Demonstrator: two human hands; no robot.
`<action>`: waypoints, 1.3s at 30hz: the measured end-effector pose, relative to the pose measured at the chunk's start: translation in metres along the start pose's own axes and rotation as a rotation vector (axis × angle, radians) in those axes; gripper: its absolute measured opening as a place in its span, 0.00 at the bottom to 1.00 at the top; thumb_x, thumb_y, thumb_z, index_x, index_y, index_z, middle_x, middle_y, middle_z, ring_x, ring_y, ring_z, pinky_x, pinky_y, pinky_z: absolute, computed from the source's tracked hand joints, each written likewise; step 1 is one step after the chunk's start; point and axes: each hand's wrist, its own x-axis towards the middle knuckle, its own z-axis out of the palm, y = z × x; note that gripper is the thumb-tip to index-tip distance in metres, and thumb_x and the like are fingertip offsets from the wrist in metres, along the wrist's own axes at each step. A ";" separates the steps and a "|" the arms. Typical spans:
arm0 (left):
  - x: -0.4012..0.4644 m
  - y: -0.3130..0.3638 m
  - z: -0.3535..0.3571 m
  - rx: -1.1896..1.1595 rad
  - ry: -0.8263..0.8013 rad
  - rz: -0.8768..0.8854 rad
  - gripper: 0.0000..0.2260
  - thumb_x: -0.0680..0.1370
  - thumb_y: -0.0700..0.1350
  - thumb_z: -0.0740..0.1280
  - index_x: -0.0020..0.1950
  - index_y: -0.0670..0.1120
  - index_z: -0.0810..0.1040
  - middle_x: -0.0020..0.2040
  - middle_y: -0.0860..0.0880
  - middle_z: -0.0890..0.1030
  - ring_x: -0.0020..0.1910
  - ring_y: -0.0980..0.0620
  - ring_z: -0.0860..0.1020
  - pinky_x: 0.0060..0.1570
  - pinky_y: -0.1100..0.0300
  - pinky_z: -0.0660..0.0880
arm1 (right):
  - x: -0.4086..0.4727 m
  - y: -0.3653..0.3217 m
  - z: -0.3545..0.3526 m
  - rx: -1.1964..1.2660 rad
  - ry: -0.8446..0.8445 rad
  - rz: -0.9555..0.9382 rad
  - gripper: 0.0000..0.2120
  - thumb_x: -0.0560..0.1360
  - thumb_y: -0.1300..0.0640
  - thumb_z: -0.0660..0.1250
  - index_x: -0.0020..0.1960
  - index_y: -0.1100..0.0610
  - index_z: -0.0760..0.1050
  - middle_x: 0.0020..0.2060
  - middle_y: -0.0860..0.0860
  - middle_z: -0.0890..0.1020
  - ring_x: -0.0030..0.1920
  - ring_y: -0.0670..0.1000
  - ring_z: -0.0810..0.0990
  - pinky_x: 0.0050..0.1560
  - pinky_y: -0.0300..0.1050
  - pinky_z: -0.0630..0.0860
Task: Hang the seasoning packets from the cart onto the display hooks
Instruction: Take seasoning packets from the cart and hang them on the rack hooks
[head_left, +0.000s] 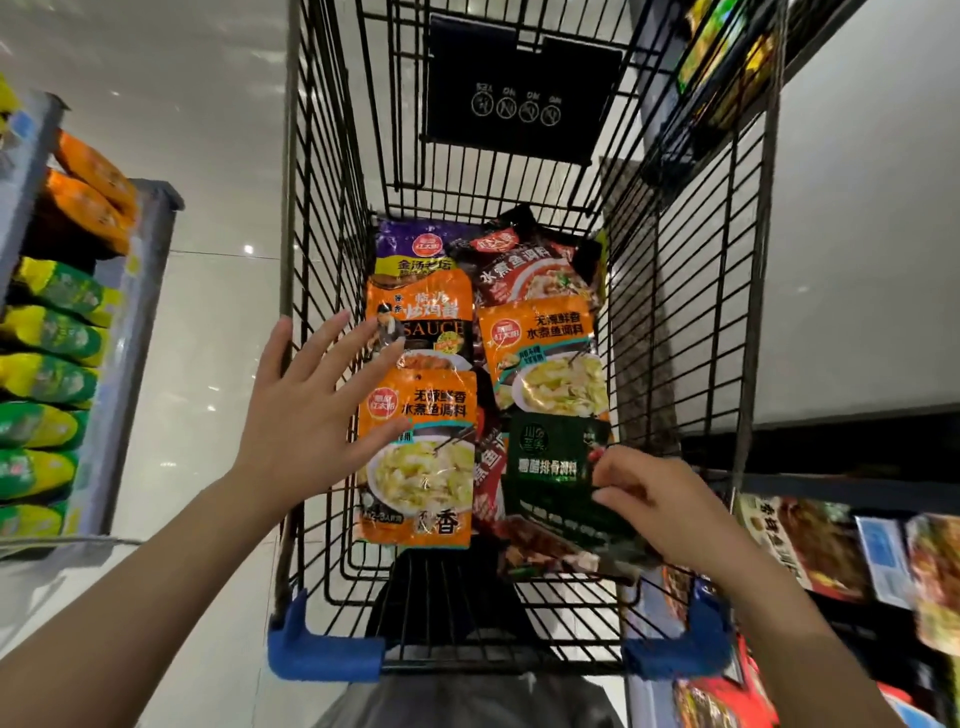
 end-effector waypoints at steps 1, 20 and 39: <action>0.000 0.000 0.001 0.009 -0.001 0.002 0.28 0.75 0.65 0.61 0.71 0.51 0.71 0.71 0.46 0.71 0.72 0.45 0.65 0.70 0.37 0.56 | 0.011 0.005 -0.001 -0.009 -0.008 0.029 0.04 0.76 0.58 0.67 0.47 0.50 0.75 0.43 0.42 0.81 0.44 0.39 0.78 0.46 0.37 0.74; -0.002 0.002 0.008 0.041 0.039 -0.277 0.29 0.75 0.60 0.64 0.72 0.46 0.70 0.75 0.39 0.61 0.76 0.38 0.56 0.71 0.36 0.55 | 0.264 0.036 0.056 -0.476 0.092 -0.012 0.21 0.78 0.55 0.61 0.71 0.55 0.64 0.71 0.56 0.64 0.70 0.59 0.62 0.65 0.56 0.67; -0.001 -0.001 0.010 -0.023 0.032 -0.250 0.26 0.74 0.58 0.66 0.68 0.45 0.73 0.72 0.40 0.67 0.75 0.36 0.56 0.70 0.38 0.59 | 0.279 0.051 -0.041 -0.647 0.360 -0.015 0.14 0.75 0.62 0.60 0.58 0.53 0.78 0.53 0.55 0.79 0.52 0.59 0.77 0.56 0.55 0.68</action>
